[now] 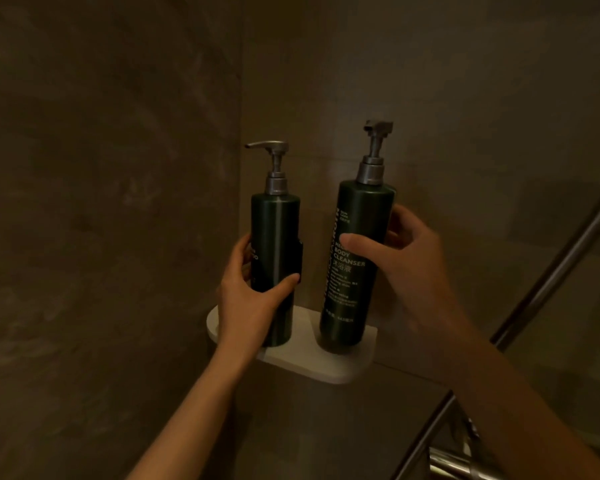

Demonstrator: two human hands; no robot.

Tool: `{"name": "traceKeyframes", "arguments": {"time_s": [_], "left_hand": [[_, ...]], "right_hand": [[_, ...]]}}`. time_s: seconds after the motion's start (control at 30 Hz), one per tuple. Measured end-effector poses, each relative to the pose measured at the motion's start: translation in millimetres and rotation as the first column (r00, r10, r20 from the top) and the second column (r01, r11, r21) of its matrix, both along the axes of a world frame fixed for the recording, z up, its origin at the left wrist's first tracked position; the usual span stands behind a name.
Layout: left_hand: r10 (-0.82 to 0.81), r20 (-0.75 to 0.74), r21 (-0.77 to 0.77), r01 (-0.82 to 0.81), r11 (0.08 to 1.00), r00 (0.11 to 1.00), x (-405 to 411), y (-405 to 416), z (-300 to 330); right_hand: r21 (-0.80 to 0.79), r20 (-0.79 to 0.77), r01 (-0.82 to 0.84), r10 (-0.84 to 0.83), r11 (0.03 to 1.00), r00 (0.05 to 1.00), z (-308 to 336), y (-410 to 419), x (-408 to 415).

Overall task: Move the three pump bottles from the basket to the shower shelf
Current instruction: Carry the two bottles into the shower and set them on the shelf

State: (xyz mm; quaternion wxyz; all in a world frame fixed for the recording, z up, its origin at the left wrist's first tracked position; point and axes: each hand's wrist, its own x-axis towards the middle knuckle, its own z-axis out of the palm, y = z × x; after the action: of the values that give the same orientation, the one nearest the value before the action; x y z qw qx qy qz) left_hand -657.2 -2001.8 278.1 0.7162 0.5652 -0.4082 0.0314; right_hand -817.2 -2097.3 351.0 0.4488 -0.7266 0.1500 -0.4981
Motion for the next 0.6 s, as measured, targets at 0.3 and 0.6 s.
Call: {"name": "traceKeyframes", "arguments": {"time_s": [0.3, 0.6], "left_hand": [[0.002, 0.047, 0.008, -0.003, 1.0, 0.999, -7, -2, -7], [0.033, 0.083, 0.06, -0.038, 0.997, 0.996, -10, 3, -15]], "right_hand": [[0.006, -0.017, 0.041, -0.041, 0.999, 0.999, -21, -18, 6], [-0.06, -0.084, 0.078, -0.083, 0.995, 0.993, -56, -17, 6]]}}
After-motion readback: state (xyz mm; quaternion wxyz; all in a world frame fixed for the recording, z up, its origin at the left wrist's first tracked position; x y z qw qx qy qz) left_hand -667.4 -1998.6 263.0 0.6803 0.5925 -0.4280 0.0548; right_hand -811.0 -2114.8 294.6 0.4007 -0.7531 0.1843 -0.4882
